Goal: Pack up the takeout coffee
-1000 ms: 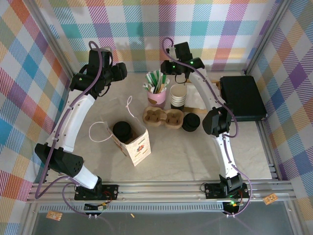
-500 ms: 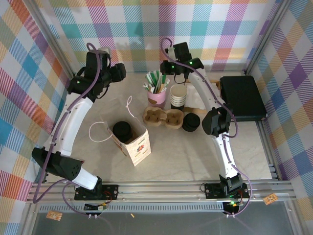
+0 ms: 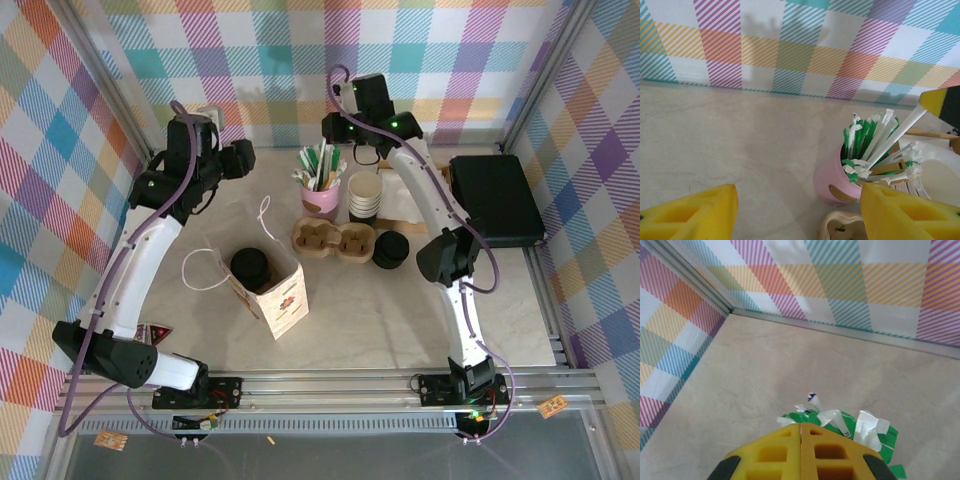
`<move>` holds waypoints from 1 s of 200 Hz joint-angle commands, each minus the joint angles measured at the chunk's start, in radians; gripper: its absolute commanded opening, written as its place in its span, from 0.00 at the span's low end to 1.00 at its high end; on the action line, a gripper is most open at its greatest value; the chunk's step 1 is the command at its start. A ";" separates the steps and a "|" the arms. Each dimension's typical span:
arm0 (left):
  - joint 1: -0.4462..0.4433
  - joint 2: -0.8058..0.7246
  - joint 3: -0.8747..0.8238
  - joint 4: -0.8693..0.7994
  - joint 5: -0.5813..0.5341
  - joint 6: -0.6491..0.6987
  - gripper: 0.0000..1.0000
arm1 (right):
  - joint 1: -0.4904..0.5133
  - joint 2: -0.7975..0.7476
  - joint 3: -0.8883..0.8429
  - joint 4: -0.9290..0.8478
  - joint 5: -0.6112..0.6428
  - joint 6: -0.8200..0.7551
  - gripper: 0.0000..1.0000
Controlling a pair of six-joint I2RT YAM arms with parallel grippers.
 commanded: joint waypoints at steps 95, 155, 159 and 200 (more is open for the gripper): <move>0.015 -0.187 -0.016 -0.045 0.093 0.055 0.65 | 0.050 -0.293 0.012 0.009 0.007 -0.017 0.00; 0.015 -0.352 -0.107 -0.064 0.165 0.003 0.64 | 0.111 -0.480 -0.059 0.033 -0.055 -0.034 0.00; 0.015 -0.359 -0.105 -0.069 0.167 -0.002 0.64 | 0.117 -0.491 -0.061 0.030 -0.053 -0.032 0.00; 0.015 -0.422 -0.163 -0.055 0.220 -0.025 0.63 | 0.157 -0.661 -0.231 0.091 -0.103 -0.018 0.00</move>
